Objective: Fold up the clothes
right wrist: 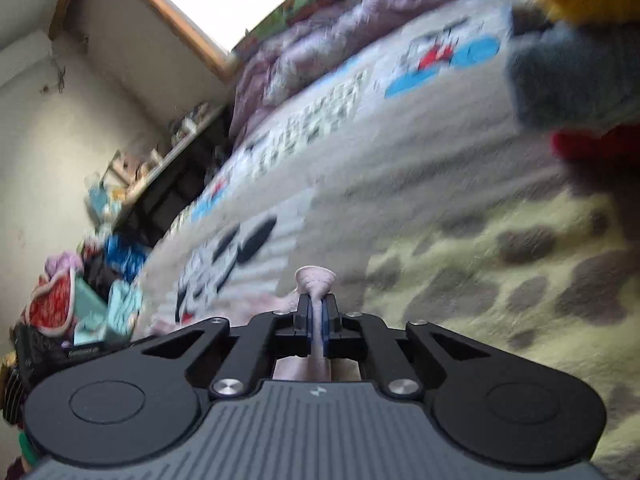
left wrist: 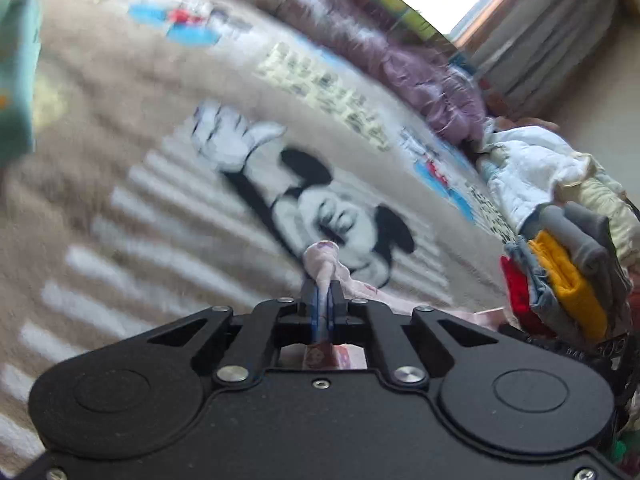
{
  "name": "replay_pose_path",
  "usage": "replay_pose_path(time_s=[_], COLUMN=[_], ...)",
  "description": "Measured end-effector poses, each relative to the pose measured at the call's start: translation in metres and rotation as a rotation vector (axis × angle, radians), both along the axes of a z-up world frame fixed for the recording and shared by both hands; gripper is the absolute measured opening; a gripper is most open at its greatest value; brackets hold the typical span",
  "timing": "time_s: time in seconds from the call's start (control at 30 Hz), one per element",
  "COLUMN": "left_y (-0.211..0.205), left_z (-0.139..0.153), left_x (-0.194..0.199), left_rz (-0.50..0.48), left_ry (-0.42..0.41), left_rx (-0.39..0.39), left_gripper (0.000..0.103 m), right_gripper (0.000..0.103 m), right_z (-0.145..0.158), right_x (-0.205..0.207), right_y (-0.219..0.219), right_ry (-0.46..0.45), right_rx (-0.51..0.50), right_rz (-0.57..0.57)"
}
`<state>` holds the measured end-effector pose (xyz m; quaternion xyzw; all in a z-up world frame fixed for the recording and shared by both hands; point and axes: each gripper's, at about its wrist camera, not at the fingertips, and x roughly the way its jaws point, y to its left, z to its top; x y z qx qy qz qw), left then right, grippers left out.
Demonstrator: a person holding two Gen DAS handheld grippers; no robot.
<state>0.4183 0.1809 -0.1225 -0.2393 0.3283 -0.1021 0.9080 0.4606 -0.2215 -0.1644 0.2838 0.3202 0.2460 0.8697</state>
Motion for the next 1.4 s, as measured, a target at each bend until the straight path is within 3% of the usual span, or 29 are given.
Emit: replay_pose_path(time_s=[0.1,0.23,0.3,0.37,0.47,0.6,0.7,0.77,0.83,1.0,1.13,1.4], left_y=[-0.005,-0.005,-0.003,-0.001,-0.004,-0.021,-0.022,-0.016,-0.016,-0.017,-0.025,-0.037], left_z=[-0.008,-0.015,-0.009,-0.002,0.012,0.013,-0.013,-0.009,0.003,0.016,0.028,0.047], left_x=[0.004,0.008,0.004,0.000,-0.008,-0.007,0.005,0.003,-0.001,-0.013,-0.033,-0.096], left_rz=[0.009,0.026,0.057,0.084,0.051,-0.051,0.005,0.015,0.022,0.016,-0.020,-0.083], left_ry=[0.029,0.069,0.056,0.032,-0.030,-0.049,0.079,0.062,0.029,-0.018,-0.062,-0.138], left_rx=[0.056,0.091,0.122,0.162,0.168,0.139,0.207,0.181,0.207,0.207,0.228,0.279], left_gripper=[0.003,0.014,0.020,0.021,0.021,0.021,0.021,0.021,0.028,0.031,0.031,0.031], right_gripper=[0.007,0.011,0.018,0.037,0.037,0.037,0.029,0.025,0.028,0.033,0.033,0.031], right_z=[0.004,-0.010,-0.003,0.007,0.023,0.036,0.017,0.011,0.019,0.038,0.053,0.051], right_x=[-0.005,0.004,0.001,-0.007,-0.021,-0.029,-0.012,-0.010,-0.016,-0.036,-0.073,-0.166], right_y=[-0.003,0.002,0.001,0.001,0.005,0.027,0.044,0.036,0.030,0.014,0.021,0.045], right_ry=[-0.037,0.045,0.034,-0.015,-0.098,-0.192,-0.067,-0.046,-0.071,-0.104,-0.163,-0.209], right_rx=[-0.028,-0.079,-0.106,-0.163,-0.255,-0.323,-0.407,-0.375,-0.369,-0.368,-0.407,-0.454], right_rz=[-0.031,-0.042,-0.076,-0.113,-0.140,-0.001,0.069,0.042,0.006,-0.036,0.047,0.175])
